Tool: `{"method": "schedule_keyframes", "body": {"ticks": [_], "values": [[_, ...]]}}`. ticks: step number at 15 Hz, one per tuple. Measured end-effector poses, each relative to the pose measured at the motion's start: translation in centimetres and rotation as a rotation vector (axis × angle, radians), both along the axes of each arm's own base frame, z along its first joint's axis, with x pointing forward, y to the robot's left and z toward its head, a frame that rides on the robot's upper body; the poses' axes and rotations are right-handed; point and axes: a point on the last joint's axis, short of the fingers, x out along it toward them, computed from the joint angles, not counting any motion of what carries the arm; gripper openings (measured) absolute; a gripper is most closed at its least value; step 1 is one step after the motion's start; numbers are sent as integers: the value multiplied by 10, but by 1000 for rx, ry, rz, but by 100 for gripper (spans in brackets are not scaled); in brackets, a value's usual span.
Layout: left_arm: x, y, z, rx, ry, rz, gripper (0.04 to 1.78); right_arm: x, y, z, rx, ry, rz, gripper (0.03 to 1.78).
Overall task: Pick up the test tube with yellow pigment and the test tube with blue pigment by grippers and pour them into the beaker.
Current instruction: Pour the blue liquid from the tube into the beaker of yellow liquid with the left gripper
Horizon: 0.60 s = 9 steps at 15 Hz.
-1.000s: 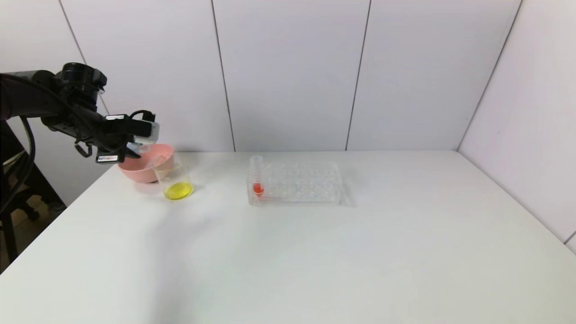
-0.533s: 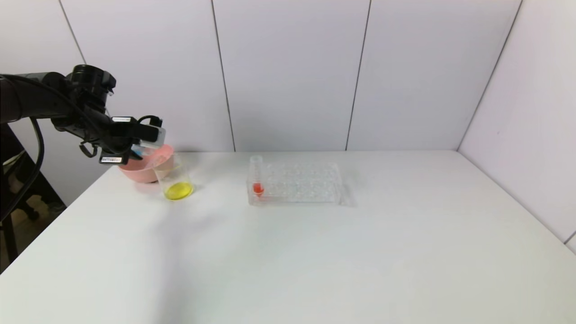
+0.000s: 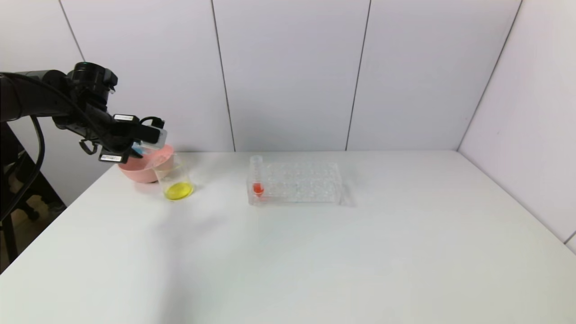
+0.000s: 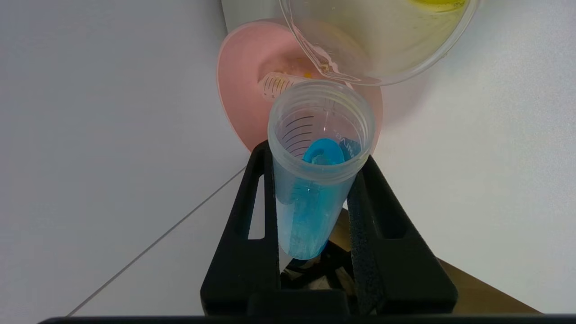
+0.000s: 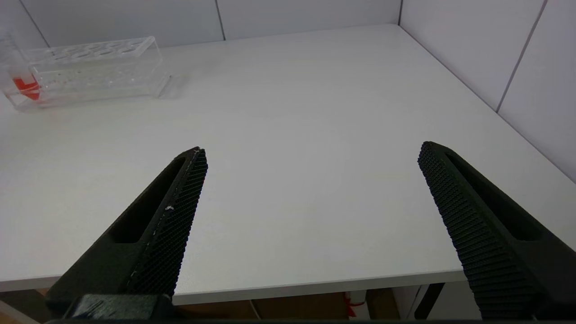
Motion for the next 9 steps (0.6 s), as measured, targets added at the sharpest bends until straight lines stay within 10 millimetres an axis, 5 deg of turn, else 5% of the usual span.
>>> {"method": "schedule_keyframes", "body": {"ticks": [9], "values": [[-2, -6, 2, 21, 13, 12, 45, 0, 0, 0, 0, 0, 0, 171]]}}
